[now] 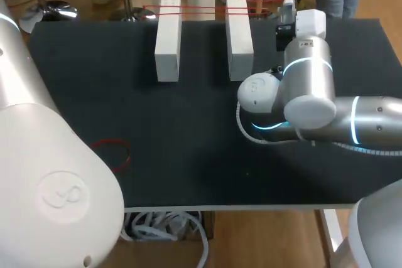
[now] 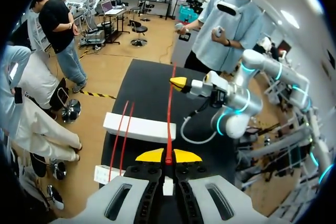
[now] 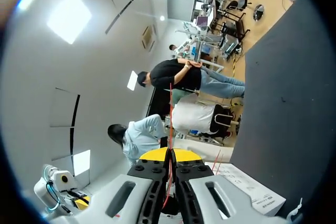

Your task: Grab the tape and strap the tape.

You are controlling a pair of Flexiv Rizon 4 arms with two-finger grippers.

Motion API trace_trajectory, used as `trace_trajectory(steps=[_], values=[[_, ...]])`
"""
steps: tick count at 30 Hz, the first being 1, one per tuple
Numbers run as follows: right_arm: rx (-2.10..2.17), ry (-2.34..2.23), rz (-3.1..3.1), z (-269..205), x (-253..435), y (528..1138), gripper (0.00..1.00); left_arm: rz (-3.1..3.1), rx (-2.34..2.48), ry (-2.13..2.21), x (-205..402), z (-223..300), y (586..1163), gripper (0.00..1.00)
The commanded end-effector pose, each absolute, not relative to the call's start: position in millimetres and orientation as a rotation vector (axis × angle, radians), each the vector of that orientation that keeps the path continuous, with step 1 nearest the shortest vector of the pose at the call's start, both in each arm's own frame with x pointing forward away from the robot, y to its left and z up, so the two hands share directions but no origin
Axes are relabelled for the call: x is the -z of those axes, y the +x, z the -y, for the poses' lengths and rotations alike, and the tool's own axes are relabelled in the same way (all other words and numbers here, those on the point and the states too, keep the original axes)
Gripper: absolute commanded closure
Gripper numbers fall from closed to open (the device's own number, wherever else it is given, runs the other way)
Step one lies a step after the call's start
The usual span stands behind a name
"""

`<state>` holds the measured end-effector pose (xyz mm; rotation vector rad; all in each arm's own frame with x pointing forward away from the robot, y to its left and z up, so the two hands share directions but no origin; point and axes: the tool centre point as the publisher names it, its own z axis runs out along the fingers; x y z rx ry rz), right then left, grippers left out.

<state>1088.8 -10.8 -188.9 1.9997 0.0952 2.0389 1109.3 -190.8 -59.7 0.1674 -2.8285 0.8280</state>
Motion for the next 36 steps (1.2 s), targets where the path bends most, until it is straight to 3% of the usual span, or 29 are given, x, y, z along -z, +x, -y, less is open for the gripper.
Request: trace_trajectory(steps=[1, 13, 36], values=[[-2.034, 2.004, -0.094, 10.2, 187.9, 1089.5, 1.0, 2.829, -0.796, 0.164, 56.6, 192.7, 1112.4, 1.0], [-2.034, 2.004, -0.094, 10.2, 187.9, 1089.5, 1.0, 2.829, -0.796, 0.164, 56.6, 192.7, 1112.4, 1.0], [-1.635, 1.459, -0.756, -7.3, 146.8, 1102.9, 1.0, 2.829, -0.796, 0.164, 56.6, 192.7, 1112.4, 1.0]])
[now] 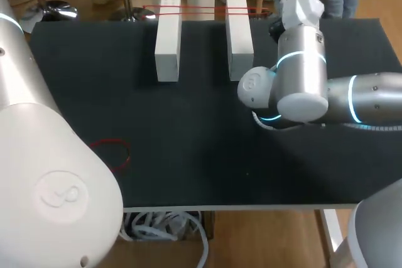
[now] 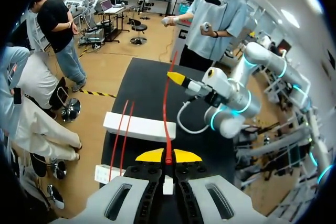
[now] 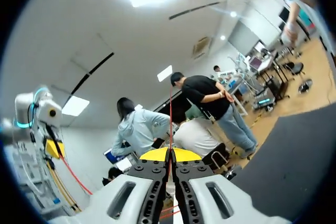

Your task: Grab the tape and strap the tape.

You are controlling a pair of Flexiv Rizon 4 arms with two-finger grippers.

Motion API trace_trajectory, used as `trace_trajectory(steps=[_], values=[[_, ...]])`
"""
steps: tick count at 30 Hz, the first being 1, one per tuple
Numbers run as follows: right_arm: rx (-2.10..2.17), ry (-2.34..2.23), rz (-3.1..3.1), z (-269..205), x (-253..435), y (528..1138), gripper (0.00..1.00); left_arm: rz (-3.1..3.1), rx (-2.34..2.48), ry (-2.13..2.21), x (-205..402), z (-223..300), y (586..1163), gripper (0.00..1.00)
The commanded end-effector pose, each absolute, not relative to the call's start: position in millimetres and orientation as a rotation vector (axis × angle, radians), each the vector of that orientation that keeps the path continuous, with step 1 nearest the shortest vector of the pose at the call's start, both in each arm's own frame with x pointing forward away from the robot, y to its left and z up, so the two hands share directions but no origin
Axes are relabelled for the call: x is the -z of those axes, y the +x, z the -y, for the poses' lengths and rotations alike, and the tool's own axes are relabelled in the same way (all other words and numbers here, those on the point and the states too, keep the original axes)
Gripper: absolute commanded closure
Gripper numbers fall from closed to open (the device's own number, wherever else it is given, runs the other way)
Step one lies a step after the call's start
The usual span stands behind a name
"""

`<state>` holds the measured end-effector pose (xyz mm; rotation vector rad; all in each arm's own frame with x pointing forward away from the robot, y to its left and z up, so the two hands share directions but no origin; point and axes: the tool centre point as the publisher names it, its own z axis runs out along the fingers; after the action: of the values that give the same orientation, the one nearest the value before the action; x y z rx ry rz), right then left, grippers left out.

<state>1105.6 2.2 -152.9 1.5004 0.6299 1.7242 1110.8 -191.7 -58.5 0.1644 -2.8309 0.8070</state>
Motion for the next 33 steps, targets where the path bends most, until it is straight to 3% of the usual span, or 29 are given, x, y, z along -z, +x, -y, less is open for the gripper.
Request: trace_trajectory(steps=[1, 12, 33], values=[[-1.622, 1.423, -0.789, -8.7, 144.8, 1101.7, 1.0, 2.829, -0.796, 0.164, 56.6, 192.7, 1112.4, 1.0], [-1.338, 1.424, -1.029, -20.2, 122.7, 1079.7, 1.0, 2.829, -0.796, 0.164, 56.6, 192.7, 1112.4, 1.0], [-1.332, 1.412, -1.035, -18.3, 115.7, 1076.4, 1.0, 2.829, -0.796, 0.164, 56.6, 192.7, 1112.4, 1.0]])
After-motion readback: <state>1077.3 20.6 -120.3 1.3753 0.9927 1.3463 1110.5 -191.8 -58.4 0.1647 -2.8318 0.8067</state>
